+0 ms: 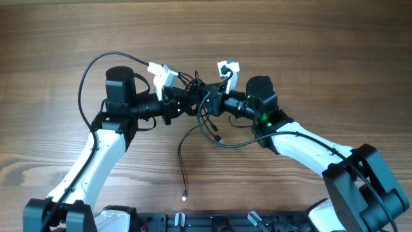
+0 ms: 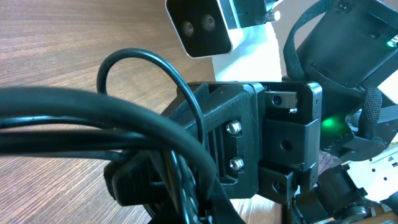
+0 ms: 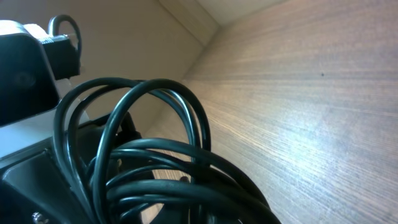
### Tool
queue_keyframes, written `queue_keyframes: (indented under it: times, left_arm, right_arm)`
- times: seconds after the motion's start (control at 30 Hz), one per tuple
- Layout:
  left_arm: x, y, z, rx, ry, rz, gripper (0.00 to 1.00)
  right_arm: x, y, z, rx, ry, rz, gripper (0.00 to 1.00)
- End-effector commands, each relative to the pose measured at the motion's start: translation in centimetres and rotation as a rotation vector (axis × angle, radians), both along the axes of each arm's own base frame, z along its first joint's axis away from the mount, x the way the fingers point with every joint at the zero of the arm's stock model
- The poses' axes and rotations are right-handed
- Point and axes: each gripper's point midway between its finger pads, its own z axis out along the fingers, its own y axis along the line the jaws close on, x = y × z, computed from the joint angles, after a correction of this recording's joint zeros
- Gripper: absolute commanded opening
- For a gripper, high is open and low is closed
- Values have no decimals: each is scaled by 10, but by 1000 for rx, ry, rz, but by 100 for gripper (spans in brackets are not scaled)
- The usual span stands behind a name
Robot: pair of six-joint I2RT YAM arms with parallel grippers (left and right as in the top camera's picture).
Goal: Untangle cables
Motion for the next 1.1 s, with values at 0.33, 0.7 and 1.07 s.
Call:
queue_keyframes:
  times: [0.33, 0.7, 1.07]
  left_arm:
    - [16, 31, 1, 3, -8, 90, 4]
    - [5, 12, 0, 5, -6, 29, 4]
    - [-11, -11, -2, 23, -60, -66, 4]
  right_arm:
    - [-22, -19, -3, 54, 162, 219, 74]
    - [1, -46, 59, 257, 108, 182, 97]
    - [-35, -10, 50, 240, 207, 310, 83]
